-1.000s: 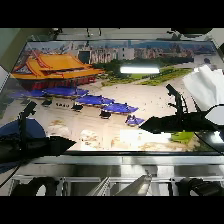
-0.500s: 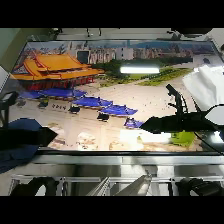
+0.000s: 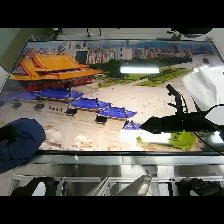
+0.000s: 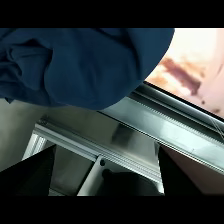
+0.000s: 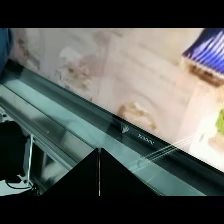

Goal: Fold the shirts.

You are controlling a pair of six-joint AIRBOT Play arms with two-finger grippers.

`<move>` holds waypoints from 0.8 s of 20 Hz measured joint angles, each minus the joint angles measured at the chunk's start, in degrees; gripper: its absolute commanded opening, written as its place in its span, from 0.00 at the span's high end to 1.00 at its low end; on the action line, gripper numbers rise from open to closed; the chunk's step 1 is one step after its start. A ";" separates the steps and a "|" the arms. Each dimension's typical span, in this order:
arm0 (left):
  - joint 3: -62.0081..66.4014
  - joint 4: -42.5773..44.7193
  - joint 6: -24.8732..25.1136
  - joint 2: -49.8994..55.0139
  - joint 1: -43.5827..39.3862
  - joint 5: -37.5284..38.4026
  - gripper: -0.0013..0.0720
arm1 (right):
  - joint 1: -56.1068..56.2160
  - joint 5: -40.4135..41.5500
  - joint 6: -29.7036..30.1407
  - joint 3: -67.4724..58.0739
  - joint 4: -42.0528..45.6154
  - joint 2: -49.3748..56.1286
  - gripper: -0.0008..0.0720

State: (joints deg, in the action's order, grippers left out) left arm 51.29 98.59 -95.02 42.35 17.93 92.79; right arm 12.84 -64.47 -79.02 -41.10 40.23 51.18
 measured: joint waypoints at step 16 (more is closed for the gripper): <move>-1.07 0.31 5.60 32.11 14.82 -18.60 0.97 | 0.00 0.00 0.00 0.00 0.02 -0.04 0.97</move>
State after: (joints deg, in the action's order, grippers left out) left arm 50.22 98.89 -89.43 74.46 32.75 74.19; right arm 12.84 -64.47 -79.02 -41.10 40.25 51.13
